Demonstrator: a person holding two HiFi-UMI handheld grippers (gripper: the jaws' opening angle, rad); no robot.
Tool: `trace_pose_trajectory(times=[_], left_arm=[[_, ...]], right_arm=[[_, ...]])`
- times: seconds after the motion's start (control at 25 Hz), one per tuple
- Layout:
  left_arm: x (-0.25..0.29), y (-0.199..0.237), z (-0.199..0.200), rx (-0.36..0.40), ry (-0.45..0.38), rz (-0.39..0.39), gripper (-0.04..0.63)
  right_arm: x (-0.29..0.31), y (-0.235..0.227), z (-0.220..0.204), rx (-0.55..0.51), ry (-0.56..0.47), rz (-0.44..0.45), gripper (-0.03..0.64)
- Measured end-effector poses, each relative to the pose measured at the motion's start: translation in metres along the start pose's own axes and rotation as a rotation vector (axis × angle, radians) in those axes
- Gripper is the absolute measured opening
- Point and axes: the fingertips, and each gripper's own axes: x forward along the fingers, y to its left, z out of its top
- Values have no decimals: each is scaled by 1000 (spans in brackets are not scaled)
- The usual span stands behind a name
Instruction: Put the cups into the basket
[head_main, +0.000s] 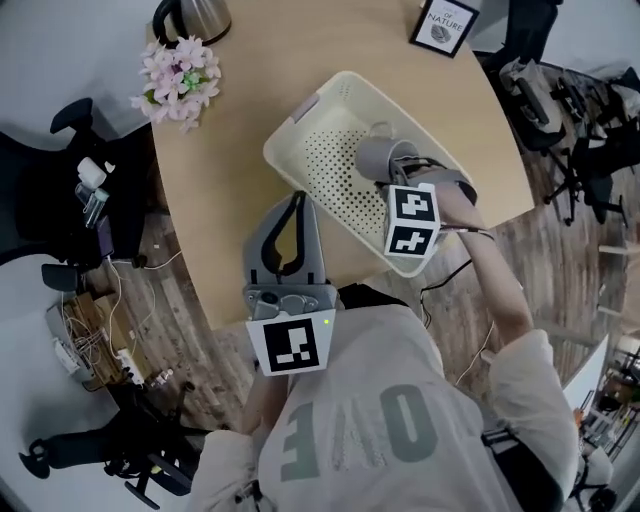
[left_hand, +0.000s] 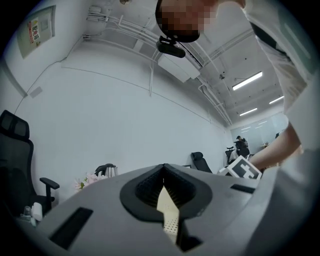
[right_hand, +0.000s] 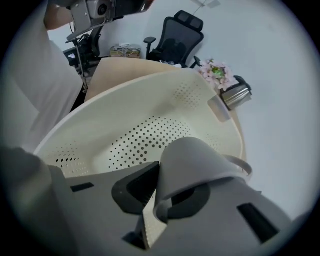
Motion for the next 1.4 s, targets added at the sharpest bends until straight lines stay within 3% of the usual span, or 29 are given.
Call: trace_pose_trajectory(times=[0.08,0.44,1.0,1.4], left_arm=[[-5,3,-5,-13,14,13,9],[-20,14,-17,67,61,36,9],[-40,43,-33,60,89,125,9],[-42,48,-35,65,98,118,9]], right_arm=[[11,10,2,-61,19,39,35],[53,39,-12,-331,168,127,35],[74,49,-19,-433,248,221,37],[69,36,-10,-346,187,131,100]])
